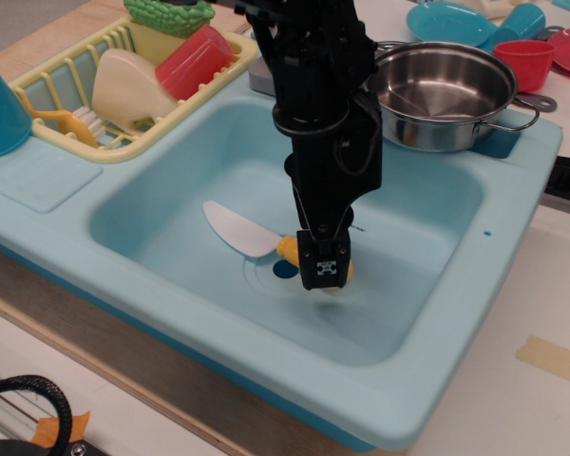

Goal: Put knife in pot or pan

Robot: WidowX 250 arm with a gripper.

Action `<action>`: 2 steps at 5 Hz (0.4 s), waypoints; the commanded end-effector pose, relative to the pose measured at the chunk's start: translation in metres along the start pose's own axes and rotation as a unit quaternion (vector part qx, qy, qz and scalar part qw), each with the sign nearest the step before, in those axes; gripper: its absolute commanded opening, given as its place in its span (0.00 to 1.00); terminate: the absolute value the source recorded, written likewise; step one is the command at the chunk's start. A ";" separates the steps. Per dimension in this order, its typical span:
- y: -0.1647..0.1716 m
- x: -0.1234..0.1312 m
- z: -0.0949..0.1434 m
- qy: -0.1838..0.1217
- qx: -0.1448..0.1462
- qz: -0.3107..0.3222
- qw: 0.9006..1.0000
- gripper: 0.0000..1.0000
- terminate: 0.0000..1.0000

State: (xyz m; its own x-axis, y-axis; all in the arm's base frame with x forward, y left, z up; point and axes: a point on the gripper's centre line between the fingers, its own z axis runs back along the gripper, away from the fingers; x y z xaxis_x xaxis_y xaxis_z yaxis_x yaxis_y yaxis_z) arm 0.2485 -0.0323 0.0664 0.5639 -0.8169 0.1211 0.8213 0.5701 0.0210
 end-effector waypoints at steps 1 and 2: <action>0.007 -0.006 -0.010 -0.010 -0.014 0.004 1.000 1.00 0.00; 0.005 -0.009 -0.020 -0.015 -0.032 0.016 0.999 0.00 0.00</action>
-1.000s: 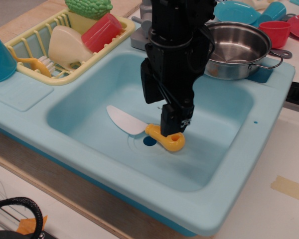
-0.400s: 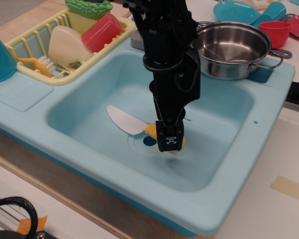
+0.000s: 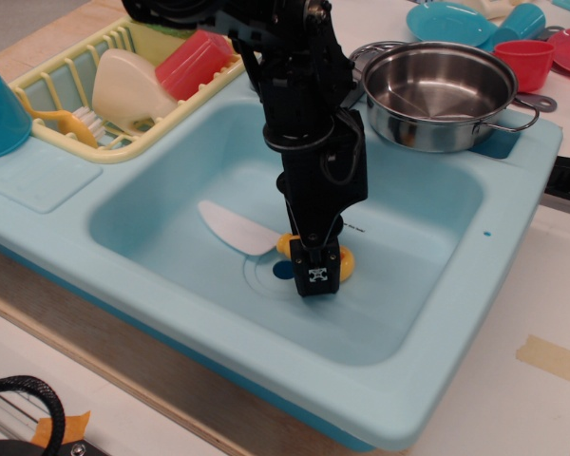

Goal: Put knife in pot or pan

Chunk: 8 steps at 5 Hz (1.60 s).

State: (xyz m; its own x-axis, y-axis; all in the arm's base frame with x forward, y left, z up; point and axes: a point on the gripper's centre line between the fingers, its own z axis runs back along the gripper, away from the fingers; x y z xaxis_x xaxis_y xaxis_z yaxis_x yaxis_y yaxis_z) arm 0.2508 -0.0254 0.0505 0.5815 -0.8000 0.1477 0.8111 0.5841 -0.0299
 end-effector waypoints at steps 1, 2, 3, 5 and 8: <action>0.000 0.001 0.001 0.006 -0.005 0.000 1.000 0.00 0.00; 0.003 0.015 0.025 0.035 0.024 -0.009 0.999 0.00 0.00; 0.010 0.026 0.059 0.060 0.054 -0.012 0.997 0.00 0.00; 0.015 0.025 0.114 0.073 0.126 0.042 0.988 0.00 0.00; 0.054 0.078 0.130 0.068 0.152 -0.028 0.986 0.00 0.00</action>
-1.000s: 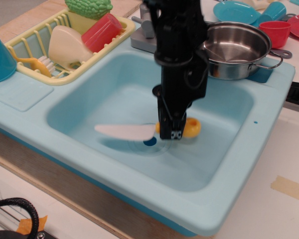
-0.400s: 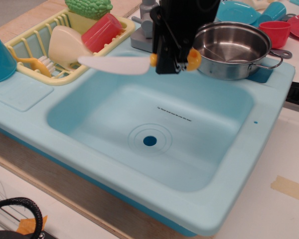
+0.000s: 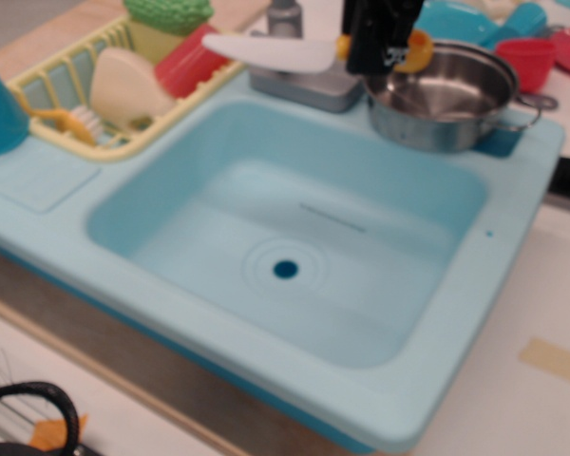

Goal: Put knife in pot or pan

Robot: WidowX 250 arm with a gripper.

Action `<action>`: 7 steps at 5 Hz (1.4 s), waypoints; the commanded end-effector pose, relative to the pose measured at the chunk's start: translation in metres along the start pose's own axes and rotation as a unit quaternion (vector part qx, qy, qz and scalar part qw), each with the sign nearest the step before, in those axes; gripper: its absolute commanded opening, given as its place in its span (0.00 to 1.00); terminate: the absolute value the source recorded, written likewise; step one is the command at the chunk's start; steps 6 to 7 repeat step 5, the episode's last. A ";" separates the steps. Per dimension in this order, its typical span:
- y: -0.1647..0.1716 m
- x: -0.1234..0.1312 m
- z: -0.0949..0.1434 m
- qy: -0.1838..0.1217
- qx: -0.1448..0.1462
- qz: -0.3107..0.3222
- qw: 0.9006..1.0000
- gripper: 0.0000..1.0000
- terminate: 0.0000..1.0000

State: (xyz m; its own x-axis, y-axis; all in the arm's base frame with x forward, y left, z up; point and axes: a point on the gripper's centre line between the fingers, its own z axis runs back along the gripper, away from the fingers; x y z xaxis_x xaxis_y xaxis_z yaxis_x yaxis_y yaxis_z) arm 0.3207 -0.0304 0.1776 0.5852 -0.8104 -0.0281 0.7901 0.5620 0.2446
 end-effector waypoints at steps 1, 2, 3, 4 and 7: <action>0.020 0.032 0.004 -0.020 0.004 -0.033 0.999 0.00 0.00; 0.031 0.042 -0.003 -0.033 0.007 -0.047 0.998 0.00 0.00; 0.040 0.051 -0.010 -0.036 -0.018 -0.063 0.997 1.00 0.00; 0.040 0.051 -0.010 -0.036 -0.018 -0.063 0.997 1.00 0.00; 0.040 0.051 -0.010 -0.036 -0.018 -0.063 0.997 1.00 1.00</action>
